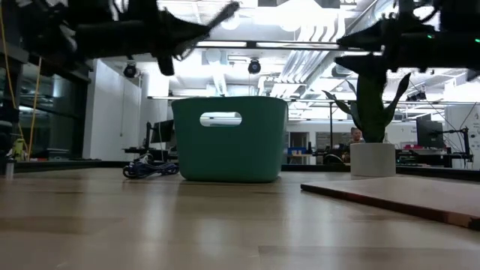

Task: Pick and place USB-C Cables
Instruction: Put the black and white charger cable into the green bin

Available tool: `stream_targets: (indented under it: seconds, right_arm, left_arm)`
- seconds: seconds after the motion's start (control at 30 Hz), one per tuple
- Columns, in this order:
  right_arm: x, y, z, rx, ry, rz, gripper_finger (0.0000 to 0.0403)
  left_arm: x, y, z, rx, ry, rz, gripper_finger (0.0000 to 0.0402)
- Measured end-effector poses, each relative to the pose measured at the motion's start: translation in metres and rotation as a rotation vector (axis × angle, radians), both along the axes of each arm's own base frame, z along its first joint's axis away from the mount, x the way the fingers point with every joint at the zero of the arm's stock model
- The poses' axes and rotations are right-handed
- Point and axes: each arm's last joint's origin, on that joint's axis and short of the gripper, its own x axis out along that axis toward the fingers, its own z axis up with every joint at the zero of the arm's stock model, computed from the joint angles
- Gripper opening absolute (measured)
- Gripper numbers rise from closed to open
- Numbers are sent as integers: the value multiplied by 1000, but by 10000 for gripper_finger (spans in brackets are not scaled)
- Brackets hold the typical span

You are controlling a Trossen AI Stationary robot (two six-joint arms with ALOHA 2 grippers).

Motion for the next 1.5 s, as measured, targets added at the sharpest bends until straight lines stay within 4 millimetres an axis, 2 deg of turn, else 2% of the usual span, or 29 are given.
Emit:
stream_targets:
  seconds: [0.17, 0.4, 0.53, 0.63, 0.97, 1.07, 1.27, 1.37, 1.5]
  right_arm:
    - [34, 0, 18, -69, 34, 47, 193]
    - [98, -3, 35, -138, 98, 57, 193]
    - [133, -4, 42, -171, 105, 86, 193]
    - [151, -5, 49, -194, 90, 93, 193]
    - [191, -6, 65, -221, 40, 130, 193]
    - [197, -6, 67, -228, 41, 143, 193]
    - [197, -7, 66, -245, 70, 140, 185]
    - [194, -7, 70, -245, 77, 131, 155]
    - [193, -7, 71, -241, 79, 125, 65]
  left_arm:
    - [17, 4, -8, -44, 13, -1, 1]
    - [32, 6, -12, -76, 11, 4, 1]
    - [34, 1, -8, -63, -51, -19, 1]
    - [35, -2, -8, -61, -62, -31, 1]
    - [36, -8, -6, -60, -82, -50, 1]
    - [36, -8, -6, -61, -81, -47, 1]
    - [35, -8, -5, -59, -83, -47, 1]
    - [35, -8, -5, -56, -80, -46, 1]
    - [35, -8, -5, -59, -84, -48, 5]
